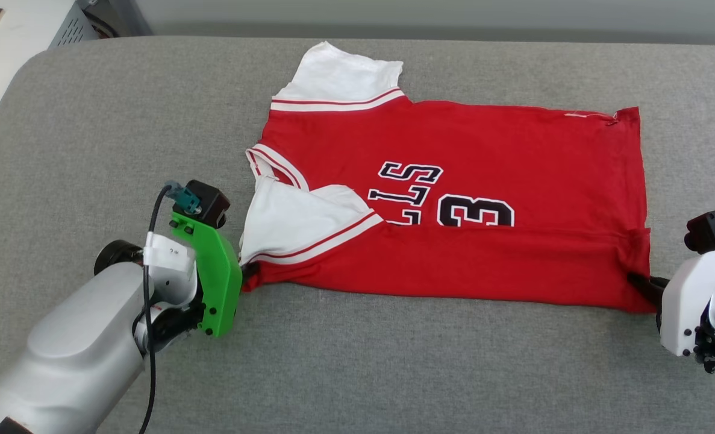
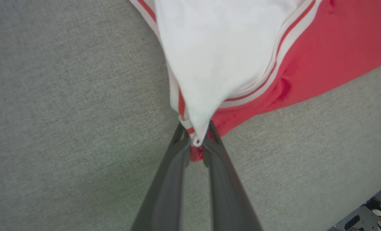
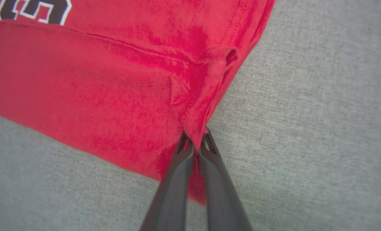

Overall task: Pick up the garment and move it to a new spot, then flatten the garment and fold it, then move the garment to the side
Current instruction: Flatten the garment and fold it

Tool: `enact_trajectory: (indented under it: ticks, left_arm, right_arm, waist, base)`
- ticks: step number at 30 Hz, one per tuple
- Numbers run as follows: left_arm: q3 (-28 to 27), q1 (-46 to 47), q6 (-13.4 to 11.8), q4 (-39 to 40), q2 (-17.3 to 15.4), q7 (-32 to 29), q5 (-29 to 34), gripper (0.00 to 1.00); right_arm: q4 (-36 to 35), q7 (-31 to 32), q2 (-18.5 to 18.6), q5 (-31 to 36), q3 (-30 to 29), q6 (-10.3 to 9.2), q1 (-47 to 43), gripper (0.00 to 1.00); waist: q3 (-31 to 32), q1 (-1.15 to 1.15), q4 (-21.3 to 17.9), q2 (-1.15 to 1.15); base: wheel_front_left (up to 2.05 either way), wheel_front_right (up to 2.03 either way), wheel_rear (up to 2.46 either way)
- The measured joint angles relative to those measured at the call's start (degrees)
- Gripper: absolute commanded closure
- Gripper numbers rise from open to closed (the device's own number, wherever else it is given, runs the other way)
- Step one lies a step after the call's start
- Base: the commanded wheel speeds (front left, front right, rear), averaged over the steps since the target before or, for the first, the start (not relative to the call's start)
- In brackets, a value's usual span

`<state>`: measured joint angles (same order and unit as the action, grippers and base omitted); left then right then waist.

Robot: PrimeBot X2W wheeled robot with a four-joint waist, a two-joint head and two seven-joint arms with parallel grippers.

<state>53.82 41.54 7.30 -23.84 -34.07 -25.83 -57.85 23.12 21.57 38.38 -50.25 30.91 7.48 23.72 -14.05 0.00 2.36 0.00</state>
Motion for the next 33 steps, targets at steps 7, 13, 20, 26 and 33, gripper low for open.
enact_trajectory:
  ticks: [7, 13, 20, 26, 33]
  left_arm:
    - [-0.1, -4.1, 0.0, 4.2, -4.0, 0.7, -1.8, 1.00]
    - [0.5, -9.8, -2.2, 12.1, -8.0, 0.8, -2.6, 1.00]
    - [1.8, -16.9, -6.8, 20.8, -11.3, 0.6, -3.3, 1.00]
    - [2.1, -19.0, -8.9, 21.0, -11.3, 1.5, -4.4, 1.00]
    - [2.4, -19.0, -8.5, 15.5, -8.8, 2.1, -4.9, 1.00]
  right_arm:
    - [-7.7, -3.2, 4.7, -0.8, 0.9, 0.04, -2.9, 1.00]
    - [-14.2, -3.2, 7.7, -1.6, -1.6, 0.05, -10.4, 1.00]
    - [-18.6, -1.6, 8.8, -1.6, -7.8, 0.05, -21.2, 1.00]
    - [-17.5, 1.0, 5.6, -0.4, -10.3, 0.05, -24.3, 1.00]
    - [-11.6, 1.3, 0.7, 1.8, -10.0, 0.08, -23.3, 1.00]
  waist:
    - [3.9, 0.00, -0.7, 0.00]
    - [6.8, 0.00, -0.8, 0.00]
    - [8.3, 0.00, -1.0, 0.00]
    - [6.5, 0.00, -1.5, 0.00]
    - [4.4, 0.00, -1.8, 0.00]
  base:
    - [0.00, 0.00, 0.00]
    - [0.00, 0.00, 0.00]
    - [0.00, 0.00, 0.00]
    - [0.00, 0.00, 0.00]
    - [0.00, 0.00, 0.00]
